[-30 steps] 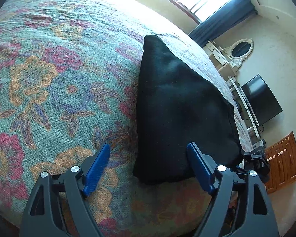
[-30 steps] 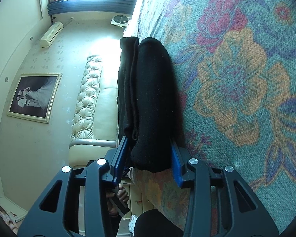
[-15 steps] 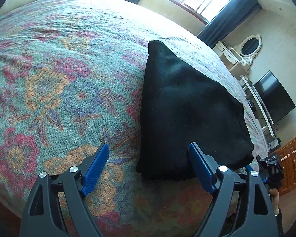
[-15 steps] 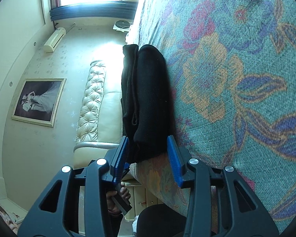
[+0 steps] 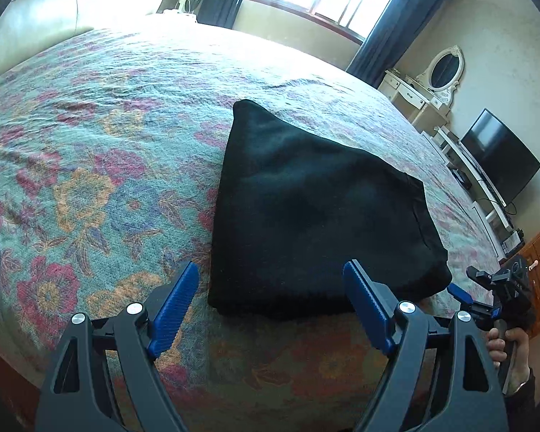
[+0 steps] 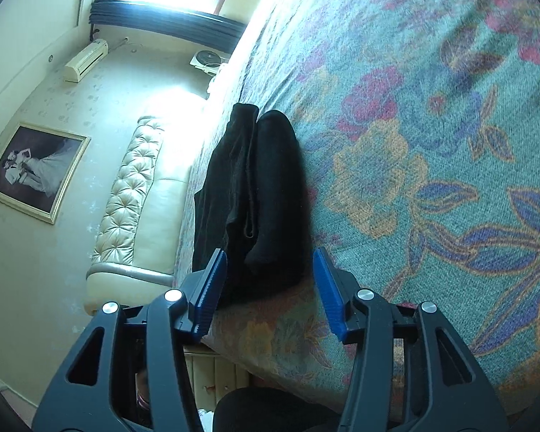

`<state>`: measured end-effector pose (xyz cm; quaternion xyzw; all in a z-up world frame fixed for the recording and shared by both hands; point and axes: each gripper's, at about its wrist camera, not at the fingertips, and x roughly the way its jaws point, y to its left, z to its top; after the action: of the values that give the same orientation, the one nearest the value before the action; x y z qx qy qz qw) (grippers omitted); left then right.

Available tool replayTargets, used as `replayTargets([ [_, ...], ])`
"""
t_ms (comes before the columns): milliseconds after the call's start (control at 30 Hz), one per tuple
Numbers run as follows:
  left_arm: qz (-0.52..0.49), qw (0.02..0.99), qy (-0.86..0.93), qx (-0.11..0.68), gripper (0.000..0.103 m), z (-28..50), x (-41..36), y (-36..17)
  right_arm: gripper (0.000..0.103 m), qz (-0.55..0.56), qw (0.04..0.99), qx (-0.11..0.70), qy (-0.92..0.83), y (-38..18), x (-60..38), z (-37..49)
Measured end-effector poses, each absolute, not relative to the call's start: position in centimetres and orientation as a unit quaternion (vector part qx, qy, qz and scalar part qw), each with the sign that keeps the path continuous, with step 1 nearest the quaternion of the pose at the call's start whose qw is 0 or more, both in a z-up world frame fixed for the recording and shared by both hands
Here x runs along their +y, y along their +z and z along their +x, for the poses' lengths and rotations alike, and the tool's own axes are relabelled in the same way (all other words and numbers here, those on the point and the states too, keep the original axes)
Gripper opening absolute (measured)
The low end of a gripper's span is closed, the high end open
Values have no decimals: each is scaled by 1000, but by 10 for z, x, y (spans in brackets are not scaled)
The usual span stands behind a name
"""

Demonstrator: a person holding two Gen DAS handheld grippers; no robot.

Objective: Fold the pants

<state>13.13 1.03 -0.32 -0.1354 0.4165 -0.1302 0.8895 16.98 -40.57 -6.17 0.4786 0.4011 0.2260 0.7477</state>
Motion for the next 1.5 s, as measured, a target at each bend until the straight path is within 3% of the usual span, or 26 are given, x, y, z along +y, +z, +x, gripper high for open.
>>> replayTargets([
  [367,-131,886,-119,428,81,134,7,-16,69,493,724,431,219,-73,-381,204],
  [533,-148,879,-116,438,81,136,13,-24,70,473,729,442,222,-76,-359,214],
  [567,-148,879,-117,438,81,136,13,-25,67,463,735,445,218,-74,-356,215],
  [600,-146,879,-117,438,81,136,12,-26,48,447,744,451,207,-73,-354,216],
  [633,-146,879,-117,438,81,135,12,-26,40,435,749,454,207,-73,-352,217],
  [700,-149,878,-119,438,81,134,11,-27,34,427,753,457,206,-74,-354,216],
  [1267,-151,875,-132,441,82,131,8,-31,30,459,735,439,237,-91,-377,218],
  [1500,-157,874,-126,442,82,130,11,-34,40,457,745,433,221,-85,-392,195],
])
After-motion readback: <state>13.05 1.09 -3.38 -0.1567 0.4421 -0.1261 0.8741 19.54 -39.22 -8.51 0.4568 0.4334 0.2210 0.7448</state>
